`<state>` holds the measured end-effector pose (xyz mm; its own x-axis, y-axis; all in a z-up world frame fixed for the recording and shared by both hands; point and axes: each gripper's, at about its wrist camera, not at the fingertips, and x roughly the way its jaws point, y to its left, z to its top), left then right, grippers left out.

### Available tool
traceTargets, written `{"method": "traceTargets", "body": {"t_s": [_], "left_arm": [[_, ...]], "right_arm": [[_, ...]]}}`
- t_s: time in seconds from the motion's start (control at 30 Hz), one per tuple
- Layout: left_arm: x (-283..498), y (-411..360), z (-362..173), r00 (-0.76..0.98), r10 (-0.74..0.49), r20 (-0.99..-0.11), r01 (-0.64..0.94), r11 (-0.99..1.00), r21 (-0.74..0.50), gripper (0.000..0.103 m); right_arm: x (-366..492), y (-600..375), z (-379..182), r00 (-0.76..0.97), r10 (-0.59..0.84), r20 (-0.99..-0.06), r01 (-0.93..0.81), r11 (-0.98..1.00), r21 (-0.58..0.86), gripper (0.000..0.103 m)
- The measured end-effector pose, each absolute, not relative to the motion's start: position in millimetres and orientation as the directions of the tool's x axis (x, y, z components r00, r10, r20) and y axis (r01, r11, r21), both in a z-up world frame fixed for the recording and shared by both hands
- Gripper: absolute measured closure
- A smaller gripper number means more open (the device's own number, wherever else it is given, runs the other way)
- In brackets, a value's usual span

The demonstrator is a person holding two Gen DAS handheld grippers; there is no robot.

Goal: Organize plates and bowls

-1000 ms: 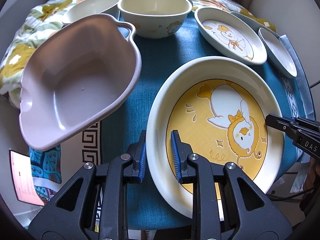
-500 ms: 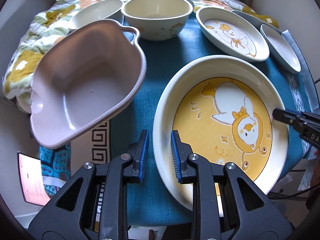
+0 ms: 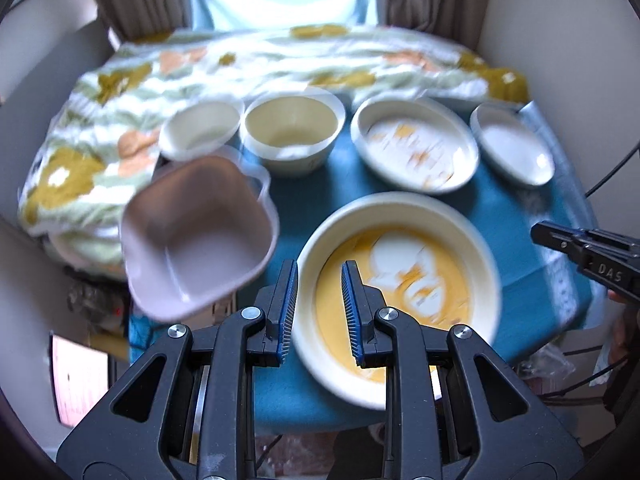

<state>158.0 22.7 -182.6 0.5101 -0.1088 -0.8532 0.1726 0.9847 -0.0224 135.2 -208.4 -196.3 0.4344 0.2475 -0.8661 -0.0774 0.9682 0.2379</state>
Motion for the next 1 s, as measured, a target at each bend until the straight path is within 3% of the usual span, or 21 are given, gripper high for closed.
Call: {"method": "traceTargets", "body": {"t_s": [0.07, 0.1, 0.13, 0.17, 0.2, 0.23, 0.4, 0.5, 0.57, 0.77, 1.0], "left_arm": [[162.2, 15.2, -165.2, 0.532, -0.160, -0.832, 0.211, 0.976, -0.052, 0.082], [164.9, 10.3, -158.1, 0.539, -0.180, -0.823, 0.227, 0.972, -0.063, 0.075], [167.3, 4.4, -151.7, 0.547, -0.197, -0.813, 0.239, 0.968, -0.073, 0.050], [169.1, -1.0, -145.4, 0.561, -0.219, -0.799, 0.252, 0.964, -0.087, 0.031], [168.9, -5.4, -137.7, 0.585, -0.240, -0.775, 0.263, 0.960, -0.098, 0.003], [168.9, -9.1, -131.2, 0.607, -0.252, -0.754, 0.272, 0.957, -0.101, 0.000], [186.6, -45.7, -112.3, 0.575, -0.369, -0.730, 0.389, 0.908, -0.152, 0.000], [210.9, -68.4, -104.8, 0.533, -0.433, -0.727, 0.446, 0.874, -0.194, 0.000], [227.3, -86.8, -101.1, 0.510, -0.460, -0.727, 0.483, 0.852, -0.200, 0.000], [286.8, -146.0, -104.0, 0.419, -0.492, -0.763, 0.582, 0.791, -0.190, 0.000], [365.1, -199.9, -148.9, 0.261, -0.491, -0.831, 0.626, 0.741, -0.241, 0.000]], "right_arm": [[131.2, -216.2, -178.7, 0.472, 0.225, -0.852, -0.066, 0.973, 0.221, 0.089], [128.4, -221.2, -167.8, 0.497, 0.207, -0.842, -0.059, 0.977, 0.205, 0.078], [126.8, -222.6, -160.2, 0.513, 0.196, -0.836, -0.055, 0.979, 0.197, 0.067], [124.6, -226.8, -153.2, 0.530, 0.188, -0.827, -0.048, 0.980, 0.193, 0.037], [121.8, -231.1, -145.7, 0.552, 0.181, -0.814, -0.036, 0.980, 0.194, 0.015], [118.1, -236.3, -139.3, 0.574, 0.170, -0.801, -0.019, 0.981, 0.194, 0.012], [103.7, -264.5, -121.3, 0.603, 0.121, -0.788, 0.055, 0.980, 0.193, 0.011], [98.7, -286.2, -113.9, 0.629, 0.102, -0.770, 0.108, 0.970, 0.217, 0.001], [93.5, -299.1, -110.3, 0.659, 0.079, -0.748, 0.138, 0.965, 0.222, 0.001], [110.0, -334.8, -111.7, 0.623, 0.055, -0.781, 0.221, 0.945, 0.243, 0.000], [146.0, -366.9, -145.3, 0.588, 0.078, -0.805, 0.295, 0.906, 0.303, 0.000]]}}
